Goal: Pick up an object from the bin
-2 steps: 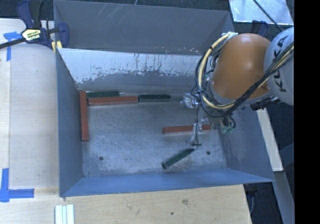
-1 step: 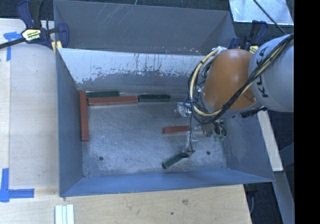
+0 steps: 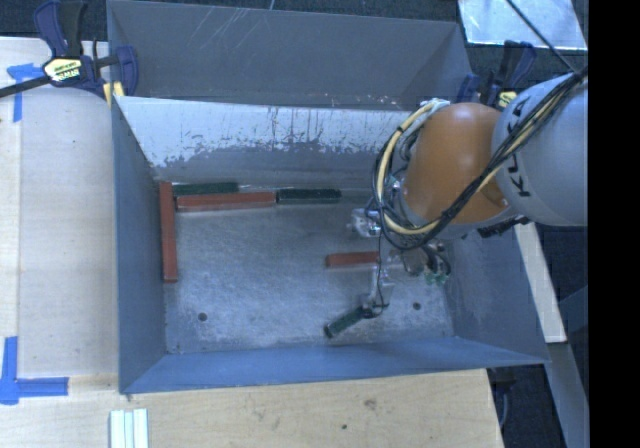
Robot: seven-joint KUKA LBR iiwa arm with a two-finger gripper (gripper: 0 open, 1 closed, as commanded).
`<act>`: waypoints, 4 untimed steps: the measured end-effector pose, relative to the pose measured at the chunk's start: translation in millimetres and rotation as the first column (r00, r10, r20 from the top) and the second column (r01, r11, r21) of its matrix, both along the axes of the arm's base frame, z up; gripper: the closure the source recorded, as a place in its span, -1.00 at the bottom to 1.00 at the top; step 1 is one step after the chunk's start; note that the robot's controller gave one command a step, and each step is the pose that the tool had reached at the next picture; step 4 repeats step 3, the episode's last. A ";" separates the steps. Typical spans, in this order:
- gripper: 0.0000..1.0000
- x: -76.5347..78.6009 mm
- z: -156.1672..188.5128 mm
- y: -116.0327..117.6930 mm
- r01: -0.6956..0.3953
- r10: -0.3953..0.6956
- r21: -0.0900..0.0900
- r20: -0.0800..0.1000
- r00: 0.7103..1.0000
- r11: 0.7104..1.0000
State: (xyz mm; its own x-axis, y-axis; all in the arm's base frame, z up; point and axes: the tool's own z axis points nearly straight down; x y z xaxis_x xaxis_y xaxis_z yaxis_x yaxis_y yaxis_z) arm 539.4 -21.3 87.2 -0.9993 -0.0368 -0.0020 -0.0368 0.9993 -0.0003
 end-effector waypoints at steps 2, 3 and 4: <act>1.00 -30.9 -15.3 -10.8 -0.148 0.148 -0.001 0.007 0.989 0.989; 1.00 -35.8 124.7 2.2 -0.143 0.143 0.000 0.002 0.990 0.990; 1.00 -35.8 124.7 2.2 -0.143 0.143 0.000 0.002 0.990 0.990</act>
Offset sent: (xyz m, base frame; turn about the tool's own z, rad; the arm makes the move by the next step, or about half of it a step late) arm 0.0000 0.0000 0.0000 0.0000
